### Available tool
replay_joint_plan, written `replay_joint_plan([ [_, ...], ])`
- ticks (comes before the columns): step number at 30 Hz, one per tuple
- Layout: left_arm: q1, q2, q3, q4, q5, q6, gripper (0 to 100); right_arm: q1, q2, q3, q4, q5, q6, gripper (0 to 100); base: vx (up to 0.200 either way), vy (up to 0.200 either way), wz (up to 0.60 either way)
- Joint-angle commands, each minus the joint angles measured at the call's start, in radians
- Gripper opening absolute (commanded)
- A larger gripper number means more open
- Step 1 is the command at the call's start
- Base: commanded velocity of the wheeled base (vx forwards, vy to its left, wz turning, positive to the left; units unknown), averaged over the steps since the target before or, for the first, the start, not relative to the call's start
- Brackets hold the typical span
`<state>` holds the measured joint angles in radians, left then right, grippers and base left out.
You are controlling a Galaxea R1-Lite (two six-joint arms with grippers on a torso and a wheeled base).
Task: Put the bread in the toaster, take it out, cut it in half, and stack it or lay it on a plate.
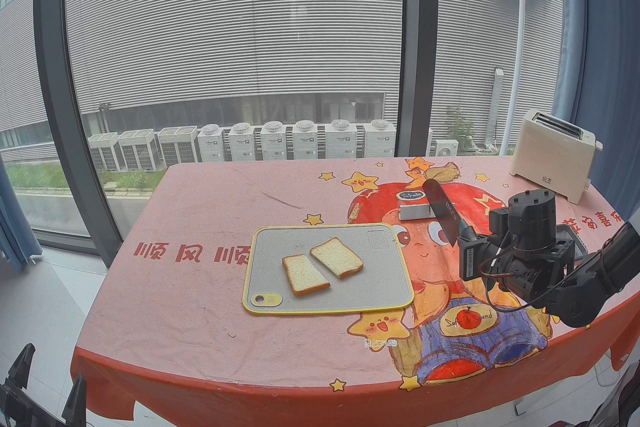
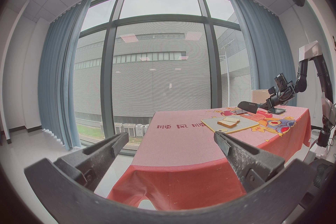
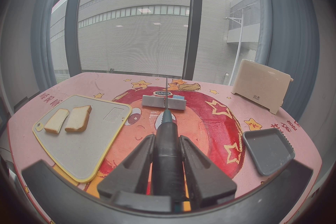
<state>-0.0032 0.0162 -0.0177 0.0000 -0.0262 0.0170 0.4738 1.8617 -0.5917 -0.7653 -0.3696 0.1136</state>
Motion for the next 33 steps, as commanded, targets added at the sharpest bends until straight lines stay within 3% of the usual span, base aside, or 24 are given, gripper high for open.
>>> replay_joint_plan([
  [1,0.000,-0.005,0.016,0.000,0.000,0.000,100,0.005,0.002,0.001,-0.002,0.000,0.001,0,0.000,0.000,0.00],
  [24,0.000,-0.005,0.016,0.000,0.000,0.000,100,0.006,0.020,-0.003,-0.003,0.000,0.004,0,0.000,0.000,0.00],
  [33,0.000,-0.005,0.016,0.000,0.000,0.000,100,0.006,0.031,-0.020,0.001,0.000,0.040,0,0.000,0.000,0.00],
])
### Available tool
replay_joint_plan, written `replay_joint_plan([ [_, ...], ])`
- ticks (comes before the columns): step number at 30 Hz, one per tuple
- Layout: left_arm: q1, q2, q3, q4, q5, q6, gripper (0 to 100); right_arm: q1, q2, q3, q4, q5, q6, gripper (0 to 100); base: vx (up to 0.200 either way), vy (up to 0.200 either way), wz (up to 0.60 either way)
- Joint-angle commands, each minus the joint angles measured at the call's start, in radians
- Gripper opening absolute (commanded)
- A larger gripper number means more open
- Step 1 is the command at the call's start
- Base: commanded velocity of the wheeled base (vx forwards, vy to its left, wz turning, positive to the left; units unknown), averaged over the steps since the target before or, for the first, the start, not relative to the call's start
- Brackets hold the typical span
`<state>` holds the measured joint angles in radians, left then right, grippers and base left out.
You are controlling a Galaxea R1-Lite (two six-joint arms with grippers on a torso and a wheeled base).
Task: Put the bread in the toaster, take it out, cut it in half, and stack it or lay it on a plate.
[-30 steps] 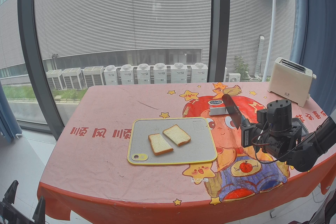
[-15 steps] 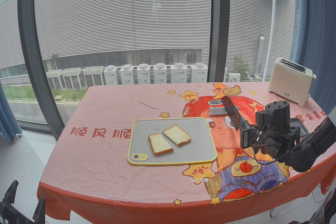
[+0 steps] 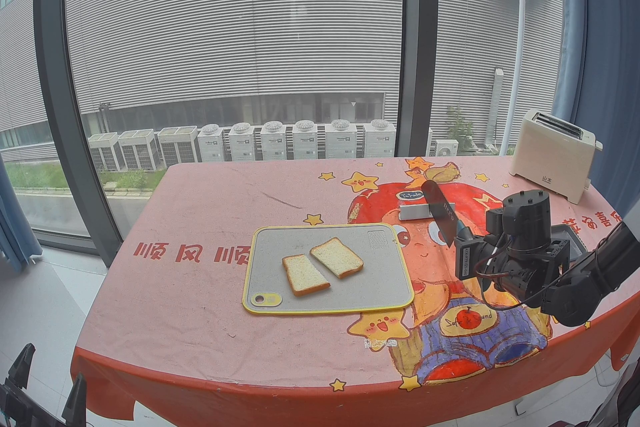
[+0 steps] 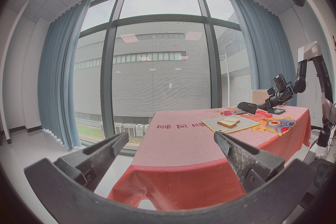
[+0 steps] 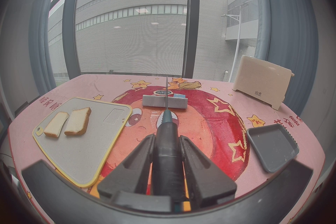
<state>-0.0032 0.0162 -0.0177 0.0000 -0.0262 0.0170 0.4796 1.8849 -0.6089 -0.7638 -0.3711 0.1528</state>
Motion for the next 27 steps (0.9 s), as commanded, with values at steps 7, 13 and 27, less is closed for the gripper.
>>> replay_joint_plan([
  [7,0.000,-0.005,0.016,0.002,0.000,0.000,100,0.002,0.017,-0.002,0.000,0.000,0.002,0,0.000,0.000,0.00],
  [13,0.000,-0.005,0.016,0.002,0.000,0.000,100,0.008,0.017,0.000,-0.002,0.000,0.004,0,0.000,0.000,0.00],
  [27,0.000,-0.005,0.016,0.002,0.000,0.000,100,0.017,0.017,0.003,-0.002,0.000,0.007,0,0.000,0.000,0.00],
])
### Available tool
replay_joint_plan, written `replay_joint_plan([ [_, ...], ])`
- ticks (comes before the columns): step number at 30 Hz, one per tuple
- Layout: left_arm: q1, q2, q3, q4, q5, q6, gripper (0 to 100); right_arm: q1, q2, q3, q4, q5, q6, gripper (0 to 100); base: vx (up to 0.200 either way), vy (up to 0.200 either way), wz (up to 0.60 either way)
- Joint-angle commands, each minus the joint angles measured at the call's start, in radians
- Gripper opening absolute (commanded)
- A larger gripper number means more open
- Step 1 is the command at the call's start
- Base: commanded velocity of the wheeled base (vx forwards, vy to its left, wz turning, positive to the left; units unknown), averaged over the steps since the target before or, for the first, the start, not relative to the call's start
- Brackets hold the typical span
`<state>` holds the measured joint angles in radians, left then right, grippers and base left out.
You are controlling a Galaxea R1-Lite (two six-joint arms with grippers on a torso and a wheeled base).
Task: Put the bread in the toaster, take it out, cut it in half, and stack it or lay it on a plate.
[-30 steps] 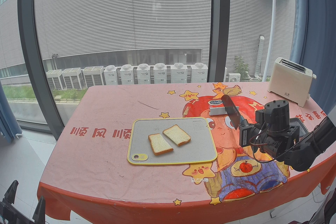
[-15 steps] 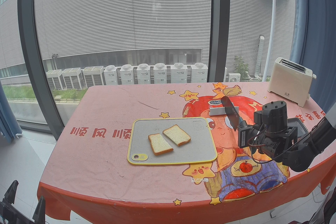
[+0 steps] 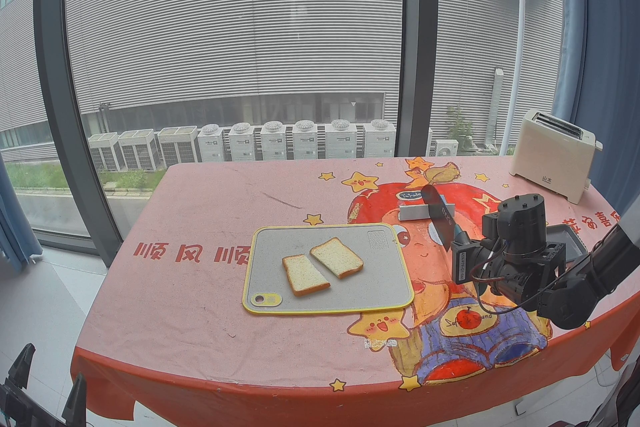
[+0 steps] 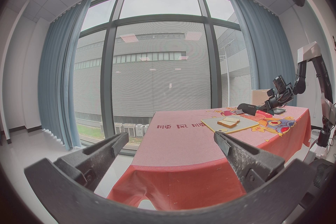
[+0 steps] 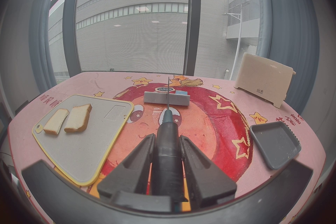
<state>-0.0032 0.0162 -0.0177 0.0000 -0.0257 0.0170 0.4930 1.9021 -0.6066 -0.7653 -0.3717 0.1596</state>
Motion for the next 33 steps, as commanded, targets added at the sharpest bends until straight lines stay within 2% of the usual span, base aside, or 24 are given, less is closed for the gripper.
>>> replay_joint_plan([
  [1,0.000,-0.005,0.016,0.000,0.000,0.000,100,0.004,0.000,0.001,0.000,-0.001,0.001,0,0.000,0.000,0.00],
  [26,0.000,-0.005,0.016,0.000,0.000,0.000,100,0.006,0.000,0.008,-0.002,-0.001,0.001,0,0.000,0.000,0.00],
  [27,0.000,-0.005,0.016,0.000,0.000,0.000,100,0.006,0.000,0.008,-0.002,-0.001,0.001,100,0.000,0.000,0.00],
  [33,0.000,-0.005,0.016,0.002,0.000,0.000,100,0.006,-0.002,0.007,-0.008,-0.001,0.001,100,0.000,0.000,0.00],
])
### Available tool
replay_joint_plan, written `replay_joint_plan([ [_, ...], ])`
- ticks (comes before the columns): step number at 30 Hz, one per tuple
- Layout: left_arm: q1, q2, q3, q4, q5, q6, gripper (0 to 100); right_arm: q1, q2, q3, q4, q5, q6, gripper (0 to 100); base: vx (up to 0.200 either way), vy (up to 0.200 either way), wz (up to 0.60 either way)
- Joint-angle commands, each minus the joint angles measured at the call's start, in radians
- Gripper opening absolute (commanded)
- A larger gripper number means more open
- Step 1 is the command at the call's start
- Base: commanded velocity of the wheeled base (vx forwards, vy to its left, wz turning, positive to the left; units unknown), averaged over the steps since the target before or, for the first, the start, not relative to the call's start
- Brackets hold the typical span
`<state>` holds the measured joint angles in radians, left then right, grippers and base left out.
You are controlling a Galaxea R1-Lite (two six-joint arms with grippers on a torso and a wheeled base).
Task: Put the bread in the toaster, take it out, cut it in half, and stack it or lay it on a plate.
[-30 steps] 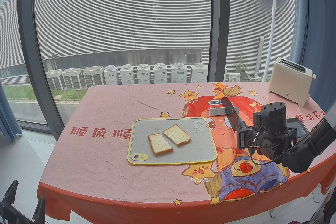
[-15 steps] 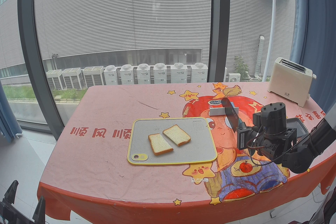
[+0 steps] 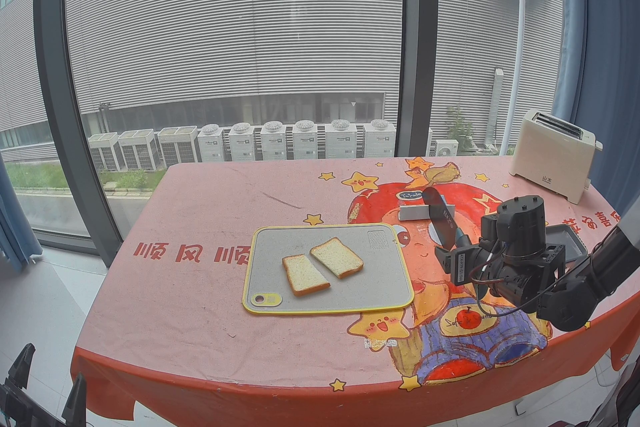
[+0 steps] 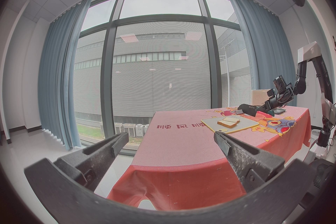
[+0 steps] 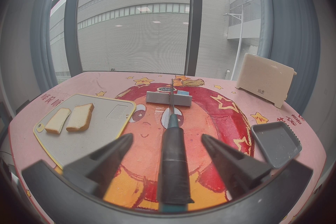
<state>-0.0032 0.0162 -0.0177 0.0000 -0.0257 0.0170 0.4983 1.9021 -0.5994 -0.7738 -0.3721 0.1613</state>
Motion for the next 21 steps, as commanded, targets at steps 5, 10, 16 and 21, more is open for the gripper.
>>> replay_joint_plan([
  [5,0.000,-0.005,0.016,0.000,0.000,0.000,100,0.002,-0.002,-0.002,-0.001,-0.001,0.000,100,0.000,0.000,0.00],
  [10,0.000,-0.005,0.016,0.000,0.000,0.000,100,0.002,-0.002,-0.002,-0.001,-0.001,0.000,100,0.000,0.000,0.00],
  [16,0.000,-0.005,0.016,0.002,0.000,0.000,100,0.003,-0.003,-0.002,-0.001,-0.001,0.000,100,0.000,0.000,0.00],
  [21,0.000,-0.005,0.016,0.000,0.000,0.000,100,0.003,-0.009,-0.002,-0.001,-0.002,-0.002,100,0.000,0.000,0.00],
])
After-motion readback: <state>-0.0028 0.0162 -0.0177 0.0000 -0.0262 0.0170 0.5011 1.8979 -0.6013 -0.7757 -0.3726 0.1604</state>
